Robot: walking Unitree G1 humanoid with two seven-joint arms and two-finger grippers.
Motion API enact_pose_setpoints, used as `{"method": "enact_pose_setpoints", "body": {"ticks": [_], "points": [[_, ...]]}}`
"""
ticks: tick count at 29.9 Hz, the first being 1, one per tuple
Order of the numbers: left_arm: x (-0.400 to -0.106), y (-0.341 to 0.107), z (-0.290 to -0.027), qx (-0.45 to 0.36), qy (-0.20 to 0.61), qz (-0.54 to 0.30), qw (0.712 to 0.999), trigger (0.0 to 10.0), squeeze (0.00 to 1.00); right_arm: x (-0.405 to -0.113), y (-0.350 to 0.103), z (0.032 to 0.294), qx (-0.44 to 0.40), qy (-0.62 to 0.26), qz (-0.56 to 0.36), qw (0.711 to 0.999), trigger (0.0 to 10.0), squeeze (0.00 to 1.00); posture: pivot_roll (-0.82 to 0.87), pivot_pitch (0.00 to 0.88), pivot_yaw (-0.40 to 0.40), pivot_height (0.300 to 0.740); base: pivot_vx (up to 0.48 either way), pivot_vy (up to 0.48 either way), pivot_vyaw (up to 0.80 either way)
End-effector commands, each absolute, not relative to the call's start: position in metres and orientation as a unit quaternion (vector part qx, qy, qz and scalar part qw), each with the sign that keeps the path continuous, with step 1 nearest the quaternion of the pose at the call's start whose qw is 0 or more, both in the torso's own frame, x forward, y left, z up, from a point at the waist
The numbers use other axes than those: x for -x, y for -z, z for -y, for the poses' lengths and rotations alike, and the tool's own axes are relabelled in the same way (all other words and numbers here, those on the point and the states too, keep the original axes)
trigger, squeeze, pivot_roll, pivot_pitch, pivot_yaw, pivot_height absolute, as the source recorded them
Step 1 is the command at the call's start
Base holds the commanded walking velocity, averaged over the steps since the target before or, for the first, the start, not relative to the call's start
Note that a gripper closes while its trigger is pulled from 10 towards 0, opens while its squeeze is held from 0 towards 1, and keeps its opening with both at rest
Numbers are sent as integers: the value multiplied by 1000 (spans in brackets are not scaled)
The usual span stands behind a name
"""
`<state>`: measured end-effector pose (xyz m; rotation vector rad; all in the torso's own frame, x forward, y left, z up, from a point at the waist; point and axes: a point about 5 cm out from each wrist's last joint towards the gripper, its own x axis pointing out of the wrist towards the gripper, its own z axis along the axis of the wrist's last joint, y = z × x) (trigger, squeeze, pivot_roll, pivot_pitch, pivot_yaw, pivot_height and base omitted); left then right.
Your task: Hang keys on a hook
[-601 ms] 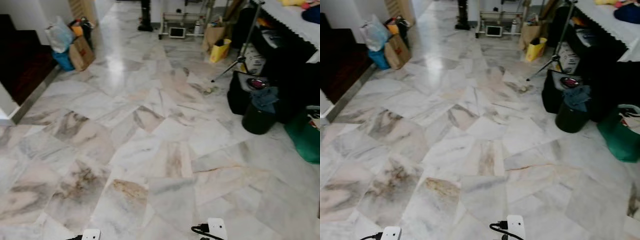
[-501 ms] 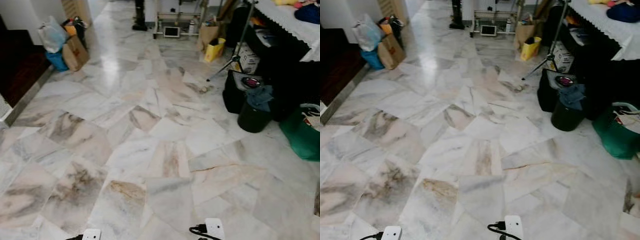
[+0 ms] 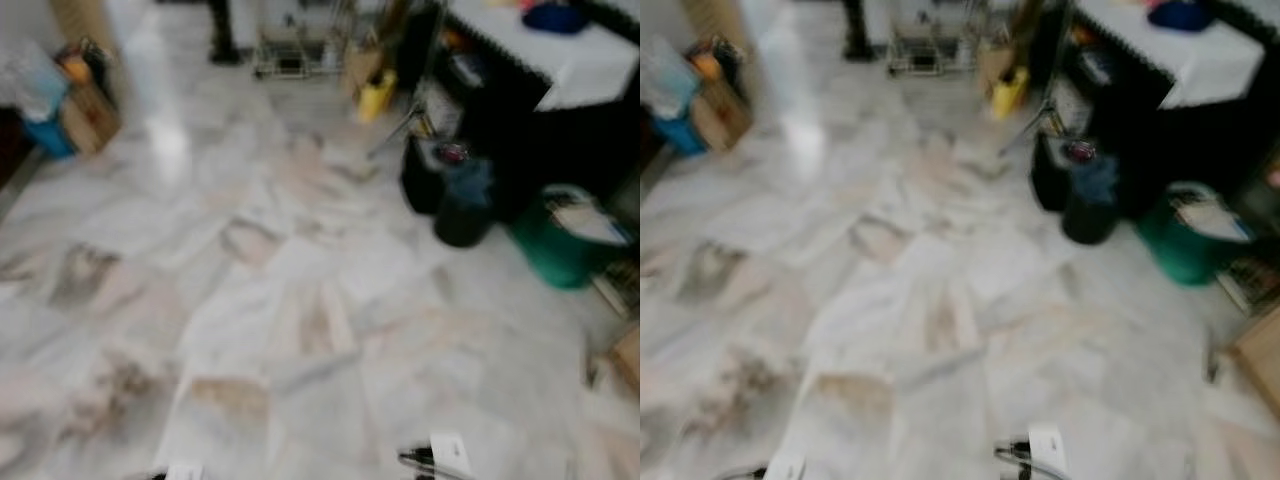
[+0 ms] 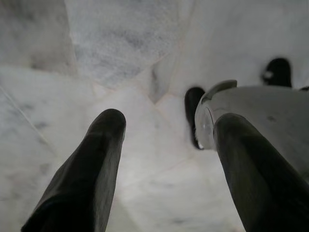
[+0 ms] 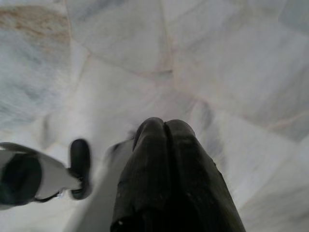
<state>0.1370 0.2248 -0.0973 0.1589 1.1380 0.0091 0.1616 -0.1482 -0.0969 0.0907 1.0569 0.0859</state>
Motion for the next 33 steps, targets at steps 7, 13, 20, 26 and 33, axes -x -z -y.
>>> {"method": "enact_pose_setpoints", "body": {"ticks": [7, 13, 20, 26, 33], "points": [[-137, 98, -221, -73, -4, -539, 839, 10000, 0, -162, 97, 154, -40, -35, -504, 862, 10000, 0, 46, 1, 6, 740, 0, 0, -741], [-134, 99, -224, -69, -26, -543, 837, 10000, 0, -160, 97, 154, -40, -32, -506, 861, 10000, 0, 44, 0, 5, 740, 0, 0, -725], [-133, 98, -226, -65, -26, -543, 837, 10000, 0, -160, 97, 155, -39, -31, -507, 861, 10000, 0, 43, 8, 4, 740, 0, 0, -722], [-136, 97, -229, -72, -25, -537, 840, 10000, 0, -162, 97, 155, -40, -32, -504, 862, 10000, 0, 47, 31, -1, 740, 0, 0, -718], [-138, 96, -228, -73, -30, -536, 840, 10000, 0, -163, 96, 156, -40, -29, -503, 863, 10000, 0, 48, 37, 3, 740, 0, -243, -708]]}}
